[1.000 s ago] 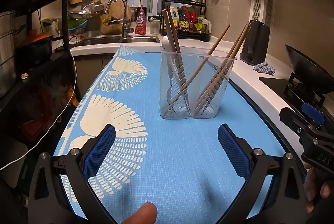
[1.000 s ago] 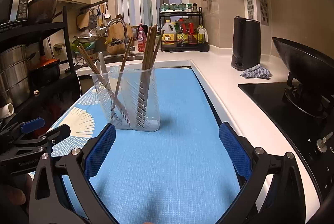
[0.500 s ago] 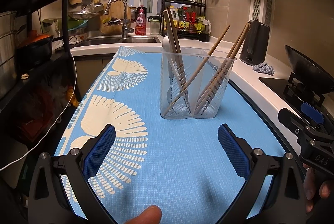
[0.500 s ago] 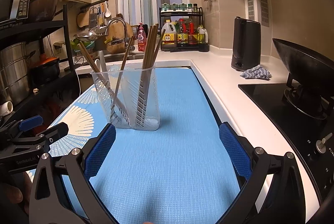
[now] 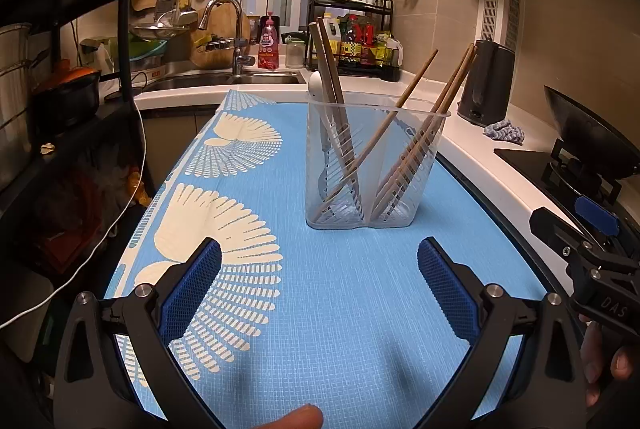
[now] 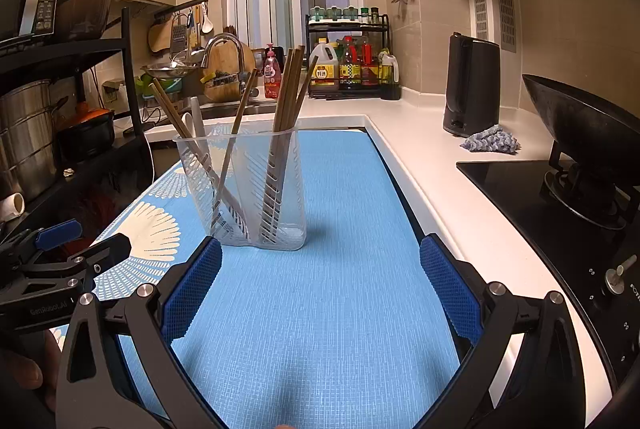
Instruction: Organize utensils
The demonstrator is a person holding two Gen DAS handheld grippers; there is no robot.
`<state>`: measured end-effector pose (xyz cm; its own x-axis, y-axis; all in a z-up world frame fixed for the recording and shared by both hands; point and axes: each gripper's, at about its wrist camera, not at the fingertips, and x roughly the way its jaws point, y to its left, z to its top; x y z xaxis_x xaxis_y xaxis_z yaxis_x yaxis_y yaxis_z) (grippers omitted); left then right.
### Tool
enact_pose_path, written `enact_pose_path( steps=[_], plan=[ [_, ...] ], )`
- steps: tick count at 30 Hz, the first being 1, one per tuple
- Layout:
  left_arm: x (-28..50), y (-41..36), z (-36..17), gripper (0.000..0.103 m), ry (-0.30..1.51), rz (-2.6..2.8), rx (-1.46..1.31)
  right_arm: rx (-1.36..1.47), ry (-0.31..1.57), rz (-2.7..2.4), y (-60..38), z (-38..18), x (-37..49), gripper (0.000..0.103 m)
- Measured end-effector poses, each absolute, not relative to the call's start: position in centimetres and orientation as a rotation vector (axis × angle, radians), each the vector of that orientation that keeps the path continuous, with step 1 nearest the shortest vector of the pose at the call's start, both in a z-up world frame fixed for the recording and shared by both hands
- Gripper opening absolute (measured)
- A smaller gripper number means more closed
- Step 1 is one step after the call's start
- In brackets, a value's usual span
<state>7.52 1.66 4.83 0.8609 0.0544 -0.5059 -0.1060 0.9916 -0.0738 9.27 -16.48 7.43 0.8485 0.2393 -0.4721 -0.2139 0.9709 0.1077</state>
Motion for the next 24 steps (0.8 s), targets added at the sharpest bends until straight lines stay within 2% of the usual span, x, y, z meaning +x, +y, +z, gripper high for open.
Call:
enact_pose_path(
  steps=[24],
  plan=[
    [7.70,1.21,4.96,0.096,0.532,0.071,-0.095,0.050,0.506,0.241,-16.68,7.53,9.34,0.097]
  ],
)
